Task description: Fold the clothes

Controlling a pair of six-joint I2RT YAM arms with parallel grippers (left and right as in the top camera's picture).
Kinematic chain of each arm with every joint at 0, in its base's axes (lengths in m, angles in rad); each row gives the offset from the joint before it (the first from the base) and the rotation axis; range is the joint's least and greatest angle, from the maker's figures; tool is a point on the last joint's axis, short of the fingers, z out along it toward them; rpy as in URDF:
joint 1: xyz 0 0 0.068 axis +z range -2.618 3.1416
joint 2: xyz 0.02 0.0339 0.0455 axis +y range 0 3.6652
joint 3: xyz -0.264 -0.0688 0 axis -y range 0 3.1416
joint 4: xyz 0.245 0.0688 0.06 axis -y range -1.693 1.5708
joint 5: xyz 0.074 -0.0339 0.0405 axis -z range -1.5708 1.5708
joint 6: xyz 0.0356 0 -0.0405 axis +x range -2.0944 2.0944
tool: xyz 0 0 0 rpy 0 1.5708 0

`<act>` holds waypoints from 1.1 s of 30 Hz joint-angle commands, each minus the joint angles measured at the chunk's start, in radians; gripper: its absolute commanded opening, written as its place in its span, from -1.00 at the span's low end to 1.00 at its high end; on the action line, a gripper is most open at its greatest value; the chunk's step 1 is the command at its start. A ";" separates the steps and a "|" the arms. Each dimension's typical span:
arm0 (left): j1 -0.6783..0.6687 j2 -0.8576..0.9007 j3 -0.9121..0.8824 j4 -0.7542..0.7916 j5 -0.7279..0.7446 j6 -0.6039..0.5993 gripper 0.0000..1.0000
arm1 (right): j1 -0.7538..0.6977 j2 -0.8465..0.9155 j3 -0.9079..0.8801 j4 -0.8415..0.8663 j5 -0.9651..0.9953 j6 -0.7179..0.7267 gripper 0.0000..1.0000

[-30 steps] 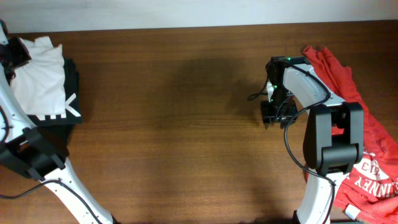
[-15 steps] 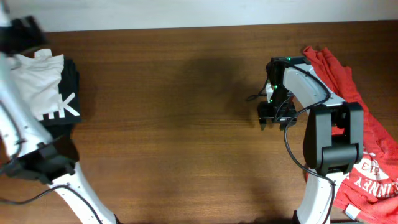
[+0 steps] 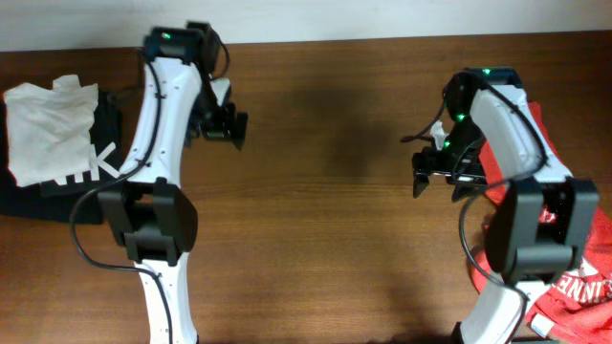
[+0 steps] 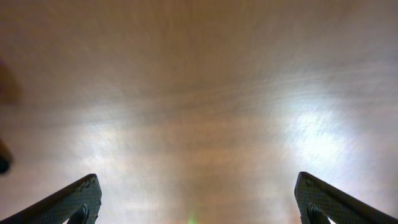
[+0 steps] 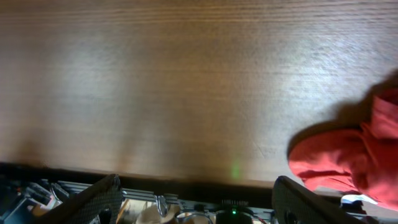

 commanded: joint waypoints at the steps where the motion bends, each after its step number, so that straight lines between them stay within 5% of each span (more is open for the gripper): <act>1: -0.007 -0.083 -0.192 -0.004 -0.033 -0.046 0.98 | -0.002 -0.174 -0.005 -0.006 -0.015 -0.019 0.61; 6: -0.008 -0.389 -0.510 0.077 -0.090 -0.109 0.98 | 0.000 -0.497 -0.168 0.153 -0.015 -0.014 0.63; 10: -0.012 -0.723 -0.755 0.283 -0.095 -0.112 0.98 | 0.000 -0.757 -0.365 0.291 -0.003 -0.014 0.99; 15: -0.012 -1.257 -1.087 0.542 -0.162 -0.149 0.98 | 0.000 -1.131 -0.629 0.442 0.009 -0.014 0.97; 19: -0.012 -1.524 -1.215 0.630 -0.162 -0.149 0.98 | 0.000 -1.296 -0.653 0.442 0.026 -0.015 0.97; 23: -0.012 -1.654 -1.220 0.613 -0.161 -0.149 0.98 | 0.000 -1.315 -0.653 0.442 0.026 -0.015 0.97; 33: -0.012 -1.663 -1.220 0.587 -0.161 -0.149 0.98 | 0.002 -1.324 -0.655 0.442 0.026 -0.015 0.97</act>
